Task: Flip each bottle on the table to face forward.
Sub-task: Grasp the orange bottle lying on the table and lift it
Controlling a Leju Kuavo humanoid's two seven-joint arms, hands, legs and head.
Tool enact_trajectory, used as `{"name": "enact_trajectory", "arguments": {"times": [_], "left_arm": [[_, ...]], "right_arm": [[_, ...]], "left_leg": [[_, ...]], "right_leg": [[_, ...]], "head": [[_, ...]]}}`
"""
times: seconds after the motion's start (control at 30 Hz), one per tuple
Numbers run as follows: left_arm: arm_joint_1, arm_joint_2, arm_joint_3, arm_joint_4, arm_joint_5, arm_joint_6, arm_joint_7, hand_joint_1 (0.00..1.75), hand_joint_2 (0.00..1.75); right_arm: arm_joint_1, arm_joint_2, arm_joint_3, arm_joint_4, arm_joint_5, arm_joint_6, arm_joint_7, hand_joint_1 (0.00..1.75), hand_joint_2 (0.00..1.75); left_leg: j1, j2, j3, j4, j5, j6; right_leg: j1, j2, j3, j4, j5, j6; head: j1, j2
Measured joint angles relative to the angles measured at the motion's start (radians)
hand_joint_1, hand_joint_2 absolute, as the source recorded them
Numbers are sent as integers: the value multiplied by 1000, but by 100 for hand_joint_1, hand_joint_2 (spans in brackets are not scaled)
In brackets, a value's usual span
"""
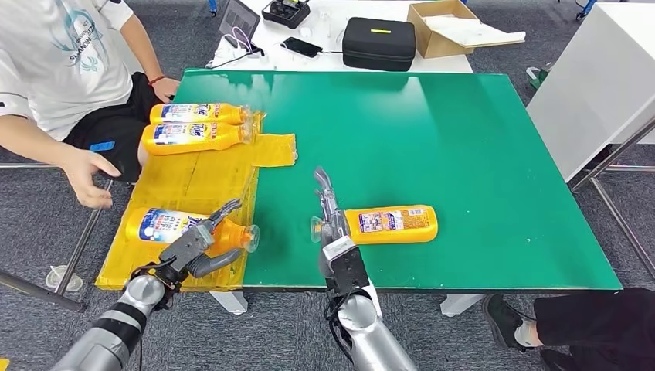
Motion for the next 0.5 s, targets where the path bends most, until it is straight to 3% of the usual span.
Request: {"name": "enact_trajectory", "arguments": {"times": [0.13, 0.27, 0.37, 0.5], "left_arm": [[34, -46, 60, -57, 54, 60, 4, 0, 175], [49, -70, 94, -88, 64, 77, 6, 0, 175], [68, -107, 172, -151, 109, 212, 7, 0, 175], [79, -174, 346, -275, 136, 409, 7, 0, 175]], "right_arm": [[-1, -14, -4, -1, 46, -17, 31, 0, 0], [-2, -22, -6, -1, 72, -25, 49, 0, 175], [-16, -46, -5, 0, 210, -57, 157, 0, 175], [-74, -135, -20, 5, 420, -56, 357, 0, 175]], "left_leg": [[0, 0, -5, 0, 1, 1], [0, 0, -6, 0, 1, 1], [0, 2, -8, 0, 1, 1], [0, 1, -10, 1, 1, 1]], "right_leg": [[0, 0, -3, 0, 0, 0], [0, 0, -5, 0, 0, 0], [0, 0, -8, 0, 1, 0], [0, 0, -9, 0, 1, 1]], "head": [[0, 0], [0, 0], [0, 0], [0, 0]]}}
